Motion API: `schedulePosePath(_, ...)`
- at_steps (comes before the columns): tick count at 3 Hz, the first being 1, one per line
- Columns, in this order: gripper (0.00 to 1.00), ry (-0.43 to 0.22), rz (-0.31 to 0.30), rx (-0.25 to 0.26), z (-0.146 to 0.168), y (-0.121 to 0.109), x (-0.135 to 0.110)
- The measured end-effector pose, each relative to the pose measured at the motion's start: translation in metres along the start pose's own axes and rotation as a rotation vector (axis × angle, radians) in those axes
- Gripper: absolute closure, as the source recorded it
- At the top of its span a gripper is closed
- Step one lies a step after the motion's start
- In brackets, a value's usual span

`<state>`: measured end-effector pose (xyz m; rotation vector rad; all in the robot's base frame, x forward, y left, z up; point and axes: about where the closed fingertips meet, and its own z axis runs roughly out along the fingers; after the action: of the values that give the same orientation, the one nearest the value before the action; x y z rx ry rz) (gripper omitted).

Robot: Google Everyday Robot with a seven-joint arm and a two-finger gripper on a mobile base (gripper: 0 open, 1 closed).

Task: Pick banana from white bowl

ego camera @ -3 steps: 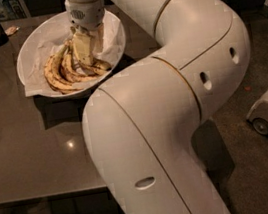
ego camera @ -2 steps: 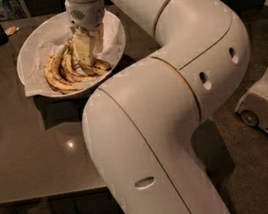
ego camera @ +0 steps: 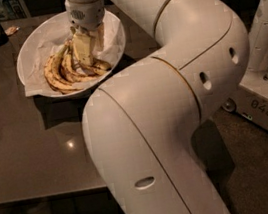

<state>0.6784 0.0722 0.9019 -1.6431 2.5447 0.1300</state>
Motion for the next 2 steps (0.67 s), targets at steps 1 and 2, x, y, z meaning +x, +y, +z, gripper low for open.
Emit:
schedulePosePath(1,0.46,0.0,0.0,0.0,0.0001,0.0,0.0)
schedulePosePath(2,0.54,0.0,0.0,0.0,0.0001,0.0,0.0)
